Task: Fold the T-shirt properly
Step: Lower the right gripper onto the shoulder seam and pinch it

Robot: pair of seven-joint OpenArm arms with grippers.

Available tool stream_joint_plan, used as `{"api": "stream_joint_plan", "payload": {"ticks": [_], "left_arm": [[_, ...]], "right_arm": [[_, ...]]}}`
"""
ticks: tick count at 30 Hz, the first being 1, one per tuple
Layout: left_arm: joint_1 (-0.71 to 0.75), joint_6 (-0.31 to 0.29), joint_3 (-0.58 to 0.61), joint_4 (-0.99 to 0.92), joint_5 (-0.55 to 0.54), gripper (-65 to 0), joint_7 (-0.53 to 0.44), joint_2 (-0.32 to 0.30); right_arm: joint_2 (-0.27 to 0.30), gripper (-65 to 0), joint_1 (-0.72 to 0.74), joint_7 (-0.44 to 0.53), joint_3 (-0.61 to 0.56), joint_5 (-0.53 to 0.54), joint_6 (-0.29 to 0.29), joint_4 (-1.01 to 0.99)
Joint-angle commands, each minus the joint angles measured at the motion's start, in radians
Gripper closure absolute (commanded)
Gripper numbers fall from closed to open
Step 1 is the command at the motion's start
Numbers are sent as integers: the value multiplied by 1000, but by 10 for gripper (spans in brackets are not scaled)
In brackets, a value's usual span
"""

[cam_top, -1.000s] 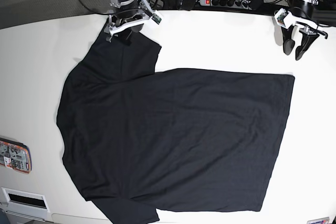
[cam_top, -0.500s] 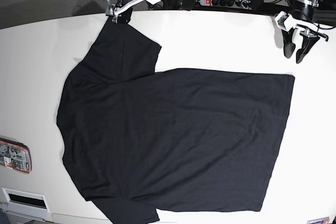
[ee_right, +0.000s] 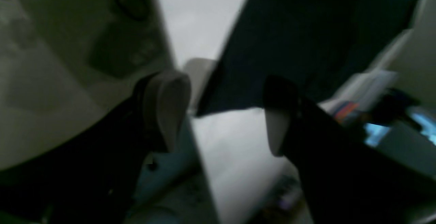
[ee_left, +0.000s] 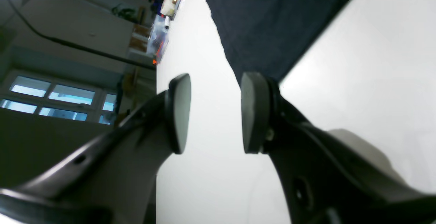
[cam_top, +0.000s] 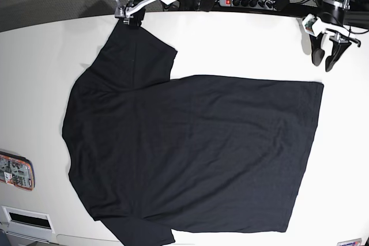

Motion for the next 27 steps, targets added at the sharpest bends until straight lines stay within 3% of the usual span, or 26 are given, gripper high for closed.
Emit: {"api": "stream_joint_plan", "payload": {"ticks": [1,5,13,18,27], "left_arm": [[8,16,-7,12,-15,-242,-14,-16],[8,16,-6,12,-15,-242,-13,-16],[7,16,-6,12,-15,-242,-13,-16],[7,16,-6,12,-13,-242,-13,-18],[7,16,-6,12,-12,-242,-13,-18]], "right_arm": [[-5,-364,-1,50,-37,-4,7,17],[-7,-364,37,46,-55,4,7,15],[-2,-364,114,-10,-52,246,8,12],[0,-364,119,-11,-49,288,8,9],[0,-364,119,-11,65,423,8,8]]}}
